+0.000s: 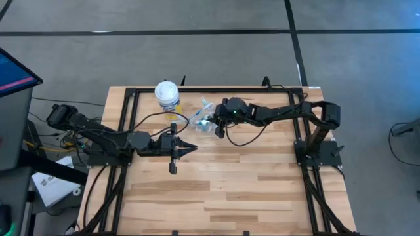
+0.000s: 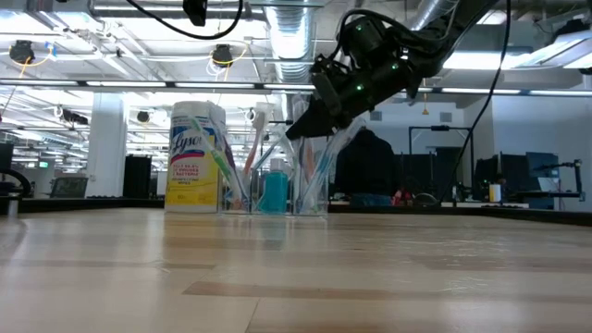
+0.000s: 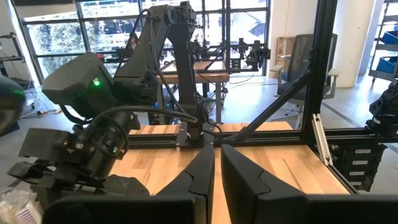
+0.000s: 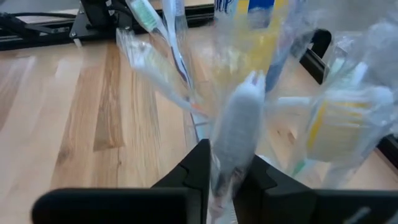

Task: Pick & Place toothbrushing station
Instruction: Put the purple toothbrush into the transparent organizer

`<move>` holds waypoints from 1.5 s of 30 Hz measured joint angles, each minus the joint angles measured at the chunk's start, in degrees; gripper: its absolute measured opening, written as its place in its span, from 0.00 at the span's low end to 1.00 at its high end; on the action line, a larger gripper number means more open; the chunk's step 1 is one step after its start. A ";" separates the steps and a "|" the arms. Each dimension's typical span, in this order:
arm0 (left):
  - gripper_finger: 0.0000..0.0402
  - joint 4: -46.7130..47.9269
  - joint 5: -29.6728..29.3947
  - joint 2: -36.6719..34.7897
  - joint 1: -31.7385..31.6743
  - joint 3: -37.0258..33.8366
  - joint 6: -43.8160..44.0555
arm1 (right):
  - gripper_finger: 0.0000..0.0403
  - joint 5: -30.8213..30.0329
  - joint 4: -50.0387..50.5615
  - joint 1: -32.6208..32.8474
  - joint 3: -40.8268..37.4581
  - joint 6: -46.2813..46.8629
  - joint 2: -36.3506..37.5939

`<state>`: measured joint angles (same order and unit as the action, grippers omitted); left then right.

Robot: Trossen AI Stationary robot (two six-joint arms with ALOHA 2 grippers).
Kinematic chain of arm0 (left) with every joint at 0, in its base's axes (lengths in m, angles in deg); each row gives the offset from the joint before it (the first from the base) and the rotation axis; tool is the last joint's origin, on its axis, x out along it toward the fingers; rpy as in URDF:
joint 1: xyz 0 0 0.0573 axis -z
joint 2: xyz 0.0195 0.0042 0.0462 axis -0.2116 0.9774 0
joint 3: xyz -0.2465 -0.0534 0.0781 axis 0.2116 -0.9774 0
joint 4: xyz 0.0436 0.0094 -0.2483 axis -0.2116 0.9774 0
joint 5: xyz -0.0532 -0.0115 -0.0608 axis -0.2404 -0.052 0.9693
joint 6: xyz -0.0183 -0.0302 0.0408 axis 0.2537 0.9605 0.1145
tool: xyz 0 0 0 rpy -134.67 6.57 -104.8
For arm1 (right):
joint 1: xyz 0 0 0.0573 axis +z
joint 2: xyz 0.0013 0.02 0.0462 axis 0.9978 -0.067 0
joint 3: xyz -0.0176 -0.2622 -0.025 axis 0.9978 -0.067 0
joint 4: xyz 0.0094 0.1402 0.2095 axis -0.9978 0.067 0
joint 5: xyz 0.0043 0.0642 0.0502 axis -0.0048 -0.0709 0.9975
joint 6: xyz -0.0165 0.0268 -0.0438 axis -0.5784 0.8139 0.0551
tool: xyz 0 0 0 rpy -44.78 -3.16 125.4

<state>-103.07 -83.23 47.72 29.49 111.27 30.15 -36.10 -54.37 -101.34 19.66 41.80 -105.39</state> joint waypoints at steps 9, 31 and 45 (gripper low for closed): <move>0.05 0.01 0.00 0.00 0.00 0.00 -0.04 | 0.11 1.64 -1.31 0.13 -0.02 -0.78 0.05; 0.05 0.04 0.00 0.00 0.00 0.00 -0.12 | 0.37 2.95 2.19 -0.76 -0.09 -1.29 5.61; 0.05 0.04 0.01 0.00 0.00 -0.02 -0.15 | 0.41 2.97 4.86 -0.72 -0.04 -2.27 11.76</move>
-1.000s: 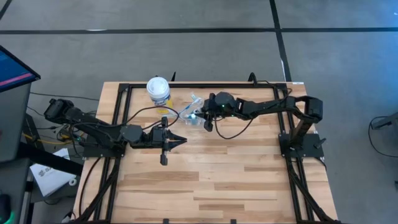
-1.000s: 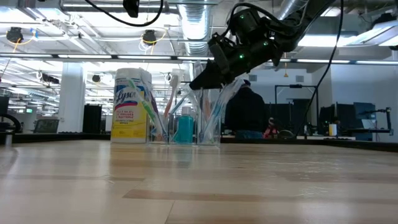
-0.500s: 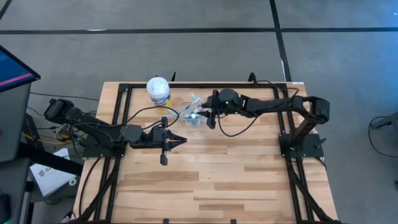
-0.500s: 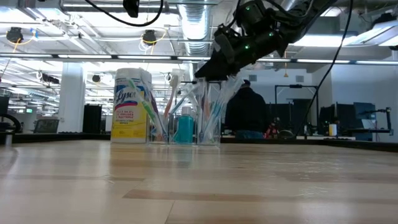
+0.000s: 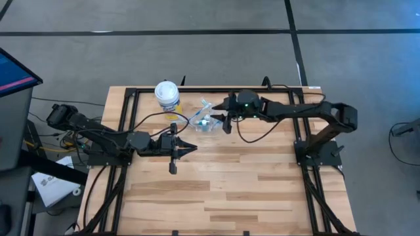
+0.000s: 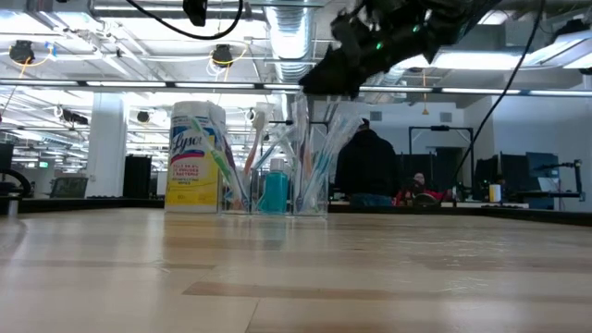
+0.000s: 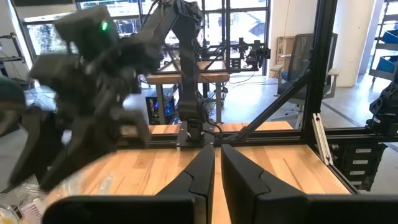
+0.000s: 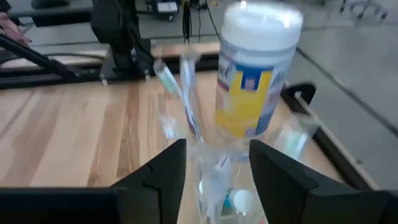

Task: Pick & Place toothbrushing station
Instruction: Put the purple toothbrush into the transparent organizer, then return to Home Position

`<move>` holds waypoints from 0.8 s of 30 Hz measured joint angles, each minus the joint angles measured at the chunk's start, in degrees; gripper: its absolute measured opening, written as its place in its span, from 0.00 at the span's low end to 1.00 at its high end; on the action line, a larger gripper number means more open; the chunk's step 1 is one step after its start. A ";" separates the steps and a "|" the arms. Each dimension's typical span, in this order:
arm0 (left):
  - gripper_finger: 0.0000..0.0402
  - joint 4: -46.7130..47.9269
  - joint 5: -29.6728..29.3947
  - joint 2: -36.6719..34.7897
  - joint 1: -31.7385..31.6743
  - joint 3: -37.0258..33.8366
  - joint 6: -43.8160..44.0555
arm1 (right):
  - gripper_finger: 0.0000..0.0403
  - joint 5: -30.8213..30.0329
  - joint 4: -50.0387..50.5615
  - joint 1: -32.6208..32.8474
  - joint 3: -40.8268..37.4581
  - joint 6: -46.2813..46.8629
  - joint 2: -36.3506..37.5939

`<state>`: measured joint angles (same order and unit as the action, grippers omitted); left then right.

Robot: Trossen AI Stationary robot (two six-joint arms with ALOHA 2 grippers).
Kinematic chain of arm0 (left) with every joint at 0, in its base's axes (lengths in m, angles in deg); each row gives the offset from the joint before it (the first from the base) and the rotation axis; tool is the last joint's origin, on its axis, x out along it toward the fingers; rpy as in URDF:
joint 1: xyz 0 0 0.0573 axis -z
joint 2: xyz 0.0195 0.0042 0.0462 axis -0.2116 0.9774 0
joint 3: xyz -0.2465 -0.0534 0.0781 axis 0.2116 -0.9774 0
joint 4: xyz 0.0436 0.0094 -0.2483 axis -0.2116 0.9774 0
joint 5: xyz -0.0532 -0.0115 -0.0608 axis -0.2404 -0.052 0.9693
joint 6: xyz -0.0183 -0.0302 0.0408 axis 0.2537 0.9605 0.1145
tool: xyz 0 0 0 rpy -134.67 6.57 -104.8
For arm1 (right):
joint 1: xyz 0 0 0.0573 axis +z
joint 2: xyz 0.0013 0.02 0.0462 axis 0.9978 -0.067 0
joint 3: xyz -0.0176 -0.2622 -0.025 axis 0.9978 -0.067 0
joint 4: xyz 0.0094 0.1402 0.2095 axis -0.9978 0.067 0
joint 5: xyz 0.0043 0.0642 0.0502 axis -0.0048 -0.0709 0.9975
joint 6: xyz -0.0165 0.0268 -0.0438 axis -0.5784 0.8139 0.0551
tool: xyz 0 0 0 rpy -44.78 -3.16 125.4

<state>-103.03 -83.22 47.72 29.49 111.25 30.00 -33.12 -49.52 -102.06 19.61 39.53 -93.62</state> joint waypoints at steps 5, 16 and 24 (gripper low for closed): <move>0.05 0.00 -0.01 0.00 0.00 0.00 -0.02 | 0.39 0.00 3.95 0.15 0.02 -0.31 6.65; 0.05 0.23 -0.01 -0.01 0.00 0.00 -0.18 | 0.33 -0.06 18.02 1.52 0.04 0.08 17.37; 0.05 3.29 -4.16 -0.06 0.00 0.00 -1.53 | 0.27 -0.31 22.23 5.04 0.02 -0.13 18.31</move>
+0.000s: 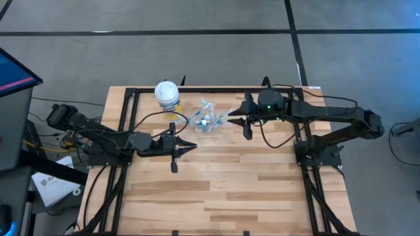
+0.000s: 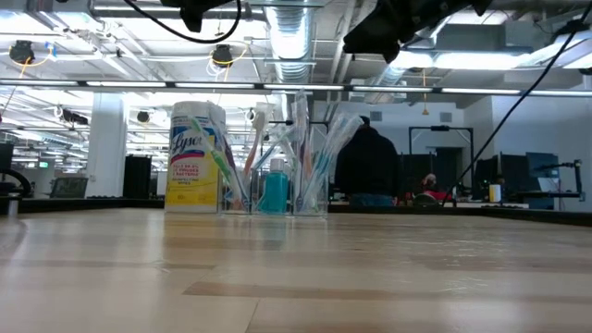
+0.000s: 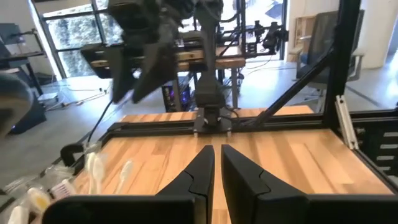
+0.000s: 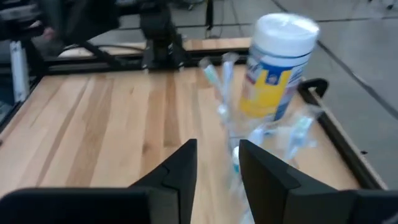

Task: Pick & Place toothbrushing station
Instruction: Return to Home Position

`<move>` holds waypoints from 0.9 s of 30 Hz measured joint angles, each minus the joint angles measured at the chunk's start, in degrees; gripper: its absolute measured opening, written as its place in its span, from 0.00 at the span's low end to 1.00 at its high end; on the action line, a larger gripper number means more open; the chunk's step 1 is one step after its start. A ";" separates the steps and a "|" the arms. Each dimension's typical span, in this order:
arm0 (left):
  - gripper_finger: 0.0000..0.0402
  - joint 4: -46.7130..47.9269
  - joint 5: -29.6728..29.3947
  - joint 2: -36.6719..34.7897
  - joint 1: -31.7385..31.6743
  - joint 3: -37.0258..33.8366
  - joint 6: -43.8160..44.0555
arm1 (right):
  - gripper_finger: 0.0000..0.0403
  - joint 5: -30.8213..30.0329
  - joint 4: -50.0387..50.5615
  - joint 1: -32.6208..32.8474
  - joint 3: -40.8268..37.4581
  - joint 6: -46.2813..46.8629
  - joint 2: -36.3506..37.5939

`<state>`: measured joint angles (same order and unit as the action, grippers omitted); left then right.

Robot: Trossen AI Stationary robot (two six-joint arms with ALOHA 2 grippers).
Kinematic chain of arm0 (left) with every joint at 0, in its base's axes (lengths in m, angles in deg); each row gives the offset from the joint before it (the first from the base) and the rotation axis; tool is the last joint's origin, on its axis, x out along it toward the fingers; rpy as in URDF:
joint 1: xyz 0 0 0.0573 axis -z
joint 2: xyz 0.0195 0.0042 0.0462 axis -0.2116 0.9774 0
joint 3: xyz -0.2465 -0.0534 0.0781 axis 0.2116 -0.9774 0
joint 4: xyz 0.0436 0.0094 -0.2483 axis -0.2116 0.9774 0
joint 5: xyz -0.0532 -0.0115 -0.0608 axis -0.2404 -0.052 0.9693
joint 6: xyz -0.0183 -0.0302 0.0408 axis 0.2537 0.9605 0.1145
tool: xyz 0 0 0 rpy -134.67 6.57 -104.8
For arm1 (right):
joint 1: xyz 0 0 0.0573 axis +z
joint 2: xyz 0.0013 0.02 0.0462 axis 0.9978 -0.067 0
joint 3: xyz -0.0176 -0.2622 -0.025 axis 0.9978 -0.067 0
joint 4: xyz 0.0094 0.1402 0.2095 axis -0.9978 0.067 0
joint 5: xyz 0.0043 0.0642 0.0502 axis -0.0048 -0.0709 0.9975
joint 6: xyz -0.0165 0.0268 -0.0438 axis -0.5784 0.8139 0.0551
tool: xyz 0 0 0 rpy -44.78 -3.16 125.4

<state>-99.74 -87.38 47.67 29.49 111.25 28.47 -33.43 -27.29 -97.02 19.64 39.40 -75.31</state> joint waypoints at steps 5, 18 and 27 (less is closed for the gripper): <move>0.05 4.37 -1.16 -1.65 0.00 -0.07 -0.10 | 0.24 -4.09 -0.79 2.51 -5.31 -0.05 1.66; 0.05 15.15 -3.55 -14.60 -0.07 -3.23 -2.93 | 0.18 -10.03 -14.90 8.39 -28.24 6.97 20.37; 0.05 15.16 -10.49 -33.60 -0.04 -14.91 -3.11 | 0.18 -15.91 -22.31 14.68 -39.13 6.05 32.13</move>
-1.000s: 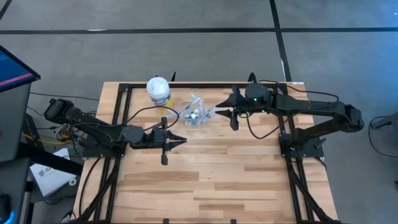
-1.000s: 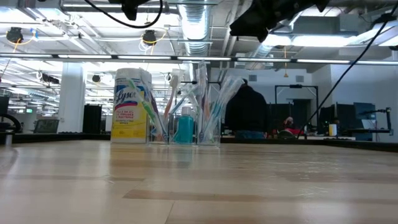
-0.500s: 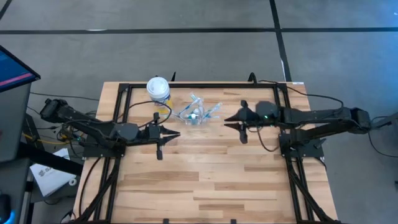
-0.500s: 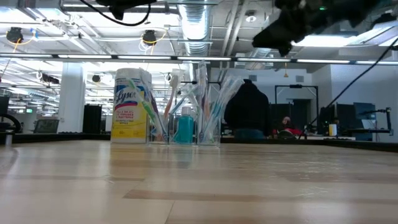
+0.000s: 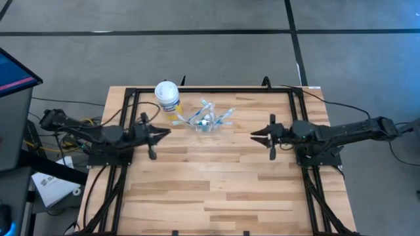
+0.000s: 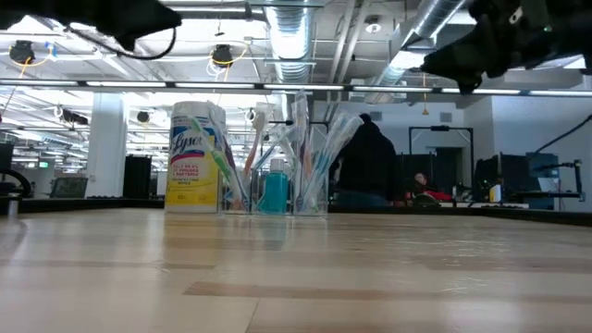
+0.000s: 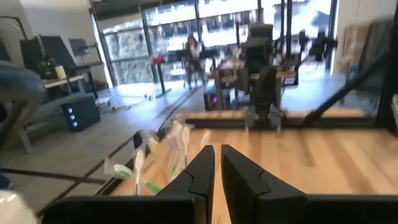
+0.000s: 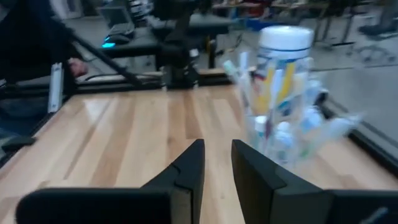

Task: Pick & Place toothbrushing station
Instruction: Return to Home Position

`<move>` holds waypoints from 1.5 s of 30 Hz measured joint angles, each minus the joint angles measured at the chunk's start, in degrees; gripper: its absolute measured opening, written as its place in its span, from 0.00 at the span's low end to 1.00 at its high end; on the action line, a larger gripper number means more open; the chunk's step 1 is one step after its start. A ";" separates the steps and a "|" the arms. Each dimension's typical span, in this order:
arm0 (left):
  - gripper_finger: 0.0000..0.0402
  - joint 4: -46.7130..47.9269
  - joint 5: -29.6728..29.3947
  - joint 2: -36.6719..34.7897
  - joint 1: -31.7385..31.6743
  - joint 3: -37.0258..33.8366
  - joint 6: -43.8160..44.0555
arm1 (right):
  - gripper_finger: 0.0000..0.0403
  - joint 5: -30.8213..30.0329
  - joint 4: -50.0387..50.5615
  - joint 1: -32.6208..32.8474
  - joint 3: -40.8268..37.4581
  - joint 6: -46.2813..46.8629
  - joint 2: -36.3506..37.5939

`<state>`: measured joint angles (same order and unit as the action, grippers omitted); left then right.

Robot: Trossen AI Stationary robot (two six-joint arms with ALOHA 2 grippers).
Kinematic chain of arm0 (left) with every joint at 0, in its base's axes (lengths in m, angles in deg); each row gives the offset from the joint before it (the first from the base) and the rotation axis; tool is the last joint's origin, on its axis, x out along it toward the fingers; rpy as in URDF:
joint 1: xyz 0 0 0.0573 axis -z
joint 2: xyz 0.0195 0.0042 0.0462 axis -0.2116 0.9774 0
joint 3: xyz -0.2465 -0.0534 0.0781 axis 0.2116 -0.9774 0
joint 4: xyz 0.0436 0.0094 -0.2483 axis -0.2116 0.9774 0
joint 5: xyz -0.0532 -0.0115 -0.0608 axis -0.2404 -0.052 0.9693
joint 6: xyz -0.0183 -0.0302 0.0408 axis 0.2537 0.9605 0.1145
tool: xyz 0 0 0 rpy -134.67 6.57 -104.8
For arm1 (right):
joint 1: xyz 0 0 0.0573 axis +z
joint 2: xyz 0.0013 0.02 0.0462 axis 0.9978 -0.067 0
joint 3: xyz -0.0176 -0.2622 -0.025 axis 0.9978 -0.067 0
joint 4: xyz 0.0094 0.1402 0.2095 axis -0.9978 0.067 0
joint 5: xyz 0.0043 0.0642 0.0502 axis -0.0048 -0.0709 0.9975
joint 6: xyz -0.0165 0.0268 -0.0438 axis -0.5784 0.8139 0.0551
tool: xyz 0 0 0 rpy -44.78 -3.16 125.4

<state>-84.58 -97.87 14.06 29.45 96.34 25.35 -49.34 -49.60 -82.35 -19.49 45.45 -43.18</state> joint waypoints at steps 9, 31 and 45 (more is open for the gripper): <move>0.05 0.67 0.00 -21.42 -0.02 -11.00 -1.42 | 0.18 -2.04 1.62 0.51 -8.17 -1.09 16.61; 0.05 19.83 3.13 -29.81 -0.07 -15.91 10.19 | 0.18 -5.37 8.29 -3.89 -16.98 -0.63 36.70; 0.05 17.23 11.05 -29.79 -0.06 -15.97 8.79 | 0.18 2.40 9.24 -2.04 -17.02 -0.34 35.55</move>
<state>-67.34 -86.81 -15.73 29.39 80.37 34.15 -46.94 -40.36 -84.39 -36.51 45.11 -7.63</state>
